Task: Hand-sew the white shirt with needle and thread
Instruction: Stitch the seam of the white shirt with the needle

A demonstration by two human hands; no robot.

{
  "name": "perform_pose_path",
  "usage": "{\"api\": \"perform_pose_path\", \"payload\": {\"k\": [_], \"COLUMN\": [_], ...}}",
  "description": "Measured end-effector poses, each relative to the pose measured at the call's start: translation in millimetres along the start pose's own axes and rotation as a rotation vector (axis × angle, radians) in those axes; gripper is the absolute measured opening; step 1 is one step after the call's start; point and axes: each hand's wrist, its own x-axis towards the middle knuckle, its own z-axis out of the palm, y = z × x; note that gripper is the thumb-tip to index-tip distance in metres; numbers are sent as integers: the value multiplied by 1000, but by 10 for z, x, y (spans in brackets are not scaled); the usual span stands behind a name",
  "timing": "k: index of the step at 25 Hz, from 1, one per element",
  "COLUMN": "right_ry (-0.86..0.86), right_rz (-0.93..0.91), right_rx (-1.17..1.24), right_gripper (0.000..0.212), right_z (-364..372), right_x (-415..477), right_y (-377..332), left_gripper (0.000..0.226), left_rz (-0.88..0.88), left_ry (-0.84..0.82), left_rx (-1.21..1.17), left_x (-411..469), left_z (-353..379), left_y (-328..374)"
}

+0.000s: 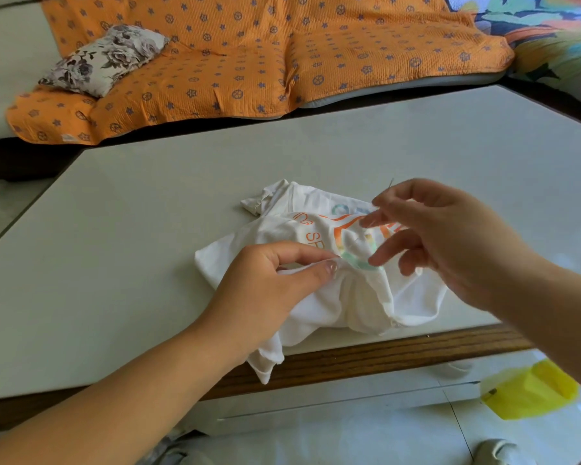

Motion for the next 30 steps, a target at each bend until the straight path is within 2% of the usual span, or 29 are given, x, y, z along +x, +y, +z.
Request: {"api": "perform_pose_path", "payload": {"k": [3,4,6,14,17,19,21,25,30], "right_ry": [-105,-111,-94,190,217,165,36,-244,-286], "right_rz": [160,175,141,-123,-207,-230,-219,-44,-14], "right_rx": [546,635,667,1,-206,-270,-325,-292,-292], "right_gripper": [11,12,12,10,11,11,11,9,15], "right_z": [-74,-87,-94,-140,-131,-101,-48,52,39], "right_x": [93,123,183,308,306,224,81,-198,-299], "right_y": [-59,-57,-28,100,129,110,69,37,47], "left_gripper": [8,9,9,10,10,10,10,13,21], "left_rz": [-50,-62,-89,-144,-152,-154,-146,-96,-58], "left_ry": [-18,-23,-41,-90,-97,-97,-96,-75,-61], "left_rx": [-86,-97,-127,-156,-155,-157,-163,-151,-120], "left_x": [5,5,-1,5,5,6,8,20,28], "left_z": [-5,-6,-11,-57,-66,-70,-77,-95,-104], "left_y": [4,5,11,2,-2,-6,-5,-12,-27]}}
